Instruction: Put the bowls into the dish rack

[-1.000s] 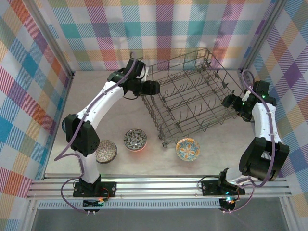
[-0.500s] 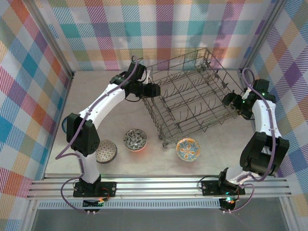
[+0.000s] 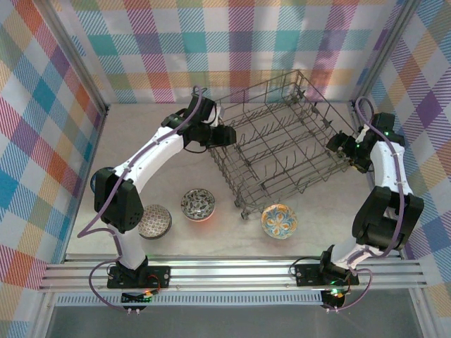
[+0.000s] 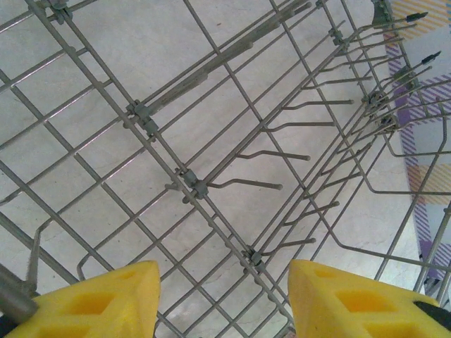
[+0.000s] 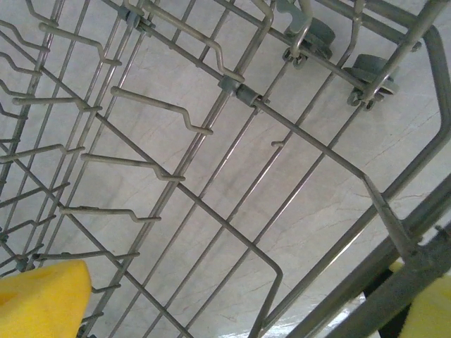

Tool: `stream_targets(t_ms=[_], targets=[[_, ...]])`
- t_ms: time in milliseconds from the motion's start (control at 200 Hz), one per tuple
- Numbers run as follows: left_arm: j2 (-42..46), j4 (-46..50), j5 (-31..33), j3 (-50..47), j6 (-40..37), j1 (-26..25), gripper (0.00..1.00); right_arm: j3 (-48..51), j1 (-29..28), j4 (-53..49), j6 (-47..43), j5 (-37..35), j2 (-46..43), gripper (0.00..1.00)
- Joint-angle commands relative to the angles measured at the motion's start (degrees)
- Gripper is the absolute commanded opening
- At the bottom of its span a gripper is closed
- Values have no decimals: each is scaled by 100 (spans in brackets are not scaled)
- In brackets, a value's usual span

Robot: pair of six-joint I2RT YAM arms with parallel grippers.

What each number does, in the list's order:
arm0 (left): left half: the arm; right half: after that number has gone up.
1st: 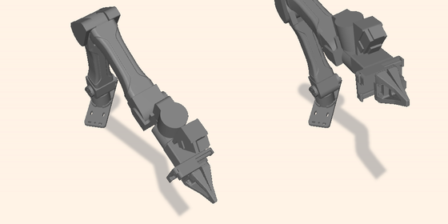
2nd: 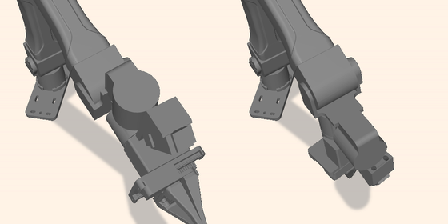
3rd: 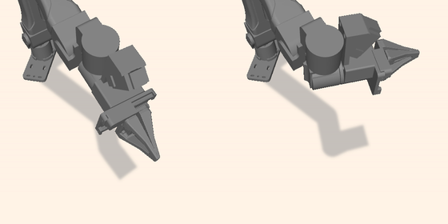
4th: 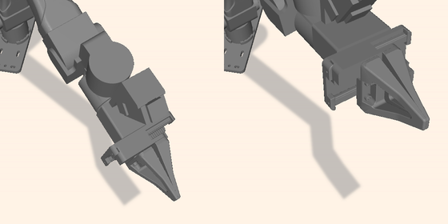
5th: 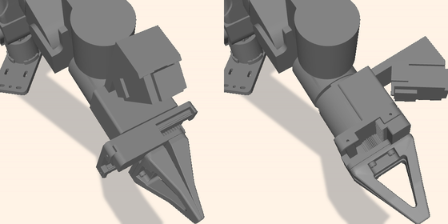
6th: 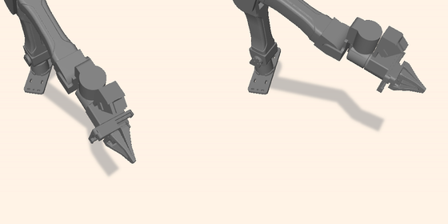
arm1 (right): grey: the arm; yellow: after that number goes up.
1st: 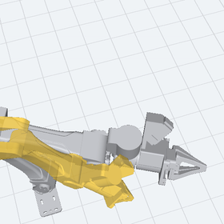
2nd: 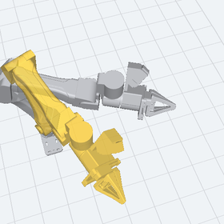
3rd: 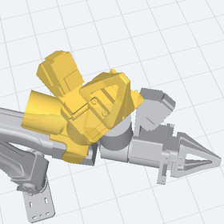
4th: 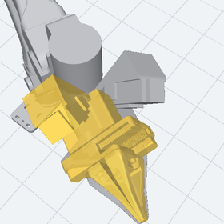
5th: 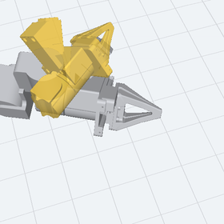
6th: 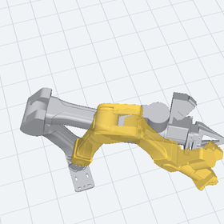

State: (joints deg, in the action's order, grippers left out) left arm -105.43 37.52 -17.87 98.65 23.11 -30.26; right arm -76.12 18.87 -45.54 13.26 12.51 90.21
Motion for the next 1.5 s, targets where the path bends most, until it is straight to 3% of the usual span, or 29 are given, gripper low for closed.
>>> stream_targets(t_ms=[0,155,360,565,825,1205,1495], targets=[[198,190,-226,-122,-15,-339,51,-344,1,335,-52,295,99,99],[240,300,40,-56,-83,-328,59,-386,-2,198,-156,145,45,99],[266,555,395,379,-257,-260,76,-335,-6,-109,-364,-471,-478,99],[418,753,500,658,-305,-150,83,-14,-2,-317,-614,-522,-1250,99],[904,704,269,220,-312,-11,85,529,-259,-659,-1343,461,-2076,95],[1470,278,-250,-686,-449,130,84,1070,-1118,-1557,-2414,720,-3228,80],[1709,324,-487,-963,-625,152,83,1205,-1776,-1938,-2607,856,-3266,72]])
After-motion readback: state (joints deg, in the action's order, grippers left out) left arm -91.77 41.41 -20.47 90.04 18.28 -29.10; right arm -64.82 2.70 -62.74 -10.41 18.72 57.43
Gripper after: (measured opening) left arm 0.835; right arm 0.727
